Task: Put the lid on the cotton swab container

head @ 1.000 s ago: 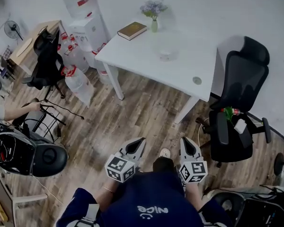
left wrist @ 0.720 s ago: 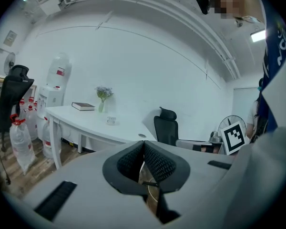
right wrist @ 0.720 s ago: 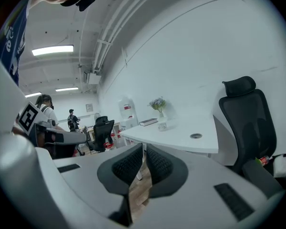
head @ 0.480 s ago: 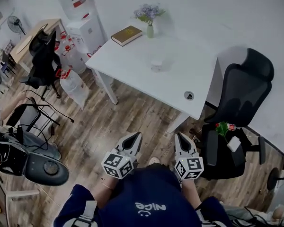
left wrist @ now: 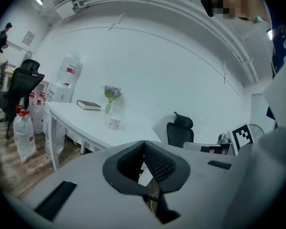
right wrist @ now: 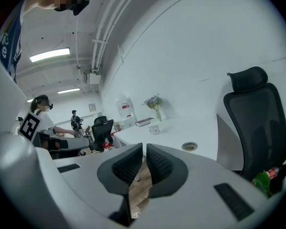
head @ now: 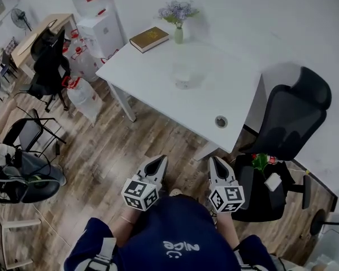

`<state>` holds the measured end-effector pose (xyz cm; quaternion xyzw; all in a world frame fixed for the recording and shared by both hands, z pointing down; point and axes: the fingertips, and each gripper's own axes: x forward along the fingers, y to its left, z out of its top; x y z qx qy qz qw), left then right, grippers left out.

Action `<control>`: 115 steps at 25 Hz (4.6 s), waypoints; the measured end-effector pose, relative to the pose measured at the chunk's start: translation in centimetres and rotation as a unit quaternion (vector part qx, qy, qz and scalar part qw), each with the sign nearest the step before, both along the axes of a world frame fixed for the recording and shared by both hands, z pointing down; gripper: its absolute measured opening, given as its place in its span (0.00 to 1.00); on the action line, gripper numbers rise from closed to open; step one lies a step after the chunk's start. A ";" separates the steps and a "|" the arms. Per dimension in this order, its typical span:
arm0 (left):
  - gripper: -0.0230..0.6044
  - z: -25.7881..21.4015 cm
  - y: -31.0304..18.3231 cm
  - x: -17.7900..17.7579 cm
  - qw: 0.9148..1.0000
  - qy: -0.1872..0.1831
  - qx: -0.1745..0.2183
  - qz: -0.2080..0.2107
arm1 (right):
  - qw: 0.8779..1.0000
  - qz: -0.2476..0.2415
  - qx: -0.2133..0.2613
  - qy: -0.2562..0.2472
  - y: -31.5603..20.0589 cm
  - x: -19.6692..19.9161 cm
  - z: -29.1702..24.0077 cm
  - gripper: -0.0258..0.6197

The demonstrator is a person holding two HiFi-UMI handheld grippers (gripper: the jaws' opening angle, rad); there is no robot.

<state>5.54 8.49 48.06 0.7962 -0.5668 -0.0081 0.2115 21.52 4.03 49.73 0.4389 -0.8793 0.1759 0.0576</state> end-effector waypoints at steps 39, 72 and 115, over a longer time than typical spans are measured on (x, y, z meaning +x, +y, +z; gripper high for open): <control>0.07 1.6 -31.4 -13.0 0.977 -0.032 0.008 0.211 | 0.995 0.082 -0.038 -0.050 -27.5 -16.6 0.0 0.13; 0.56 10.7 -44.0 -8.4 0.907 -0.152 -0.048 0.390 | 0.996 -0.050 -0.071 0.002 -46.0 -18.1 -2.0 0.13; 0.44 13.0 -44.7 -7.3 0.885 -0.198 -0.066 0.416 | 0.948 -0.246 -0.186 0.082 -45.6 -23.2 4.3 0.13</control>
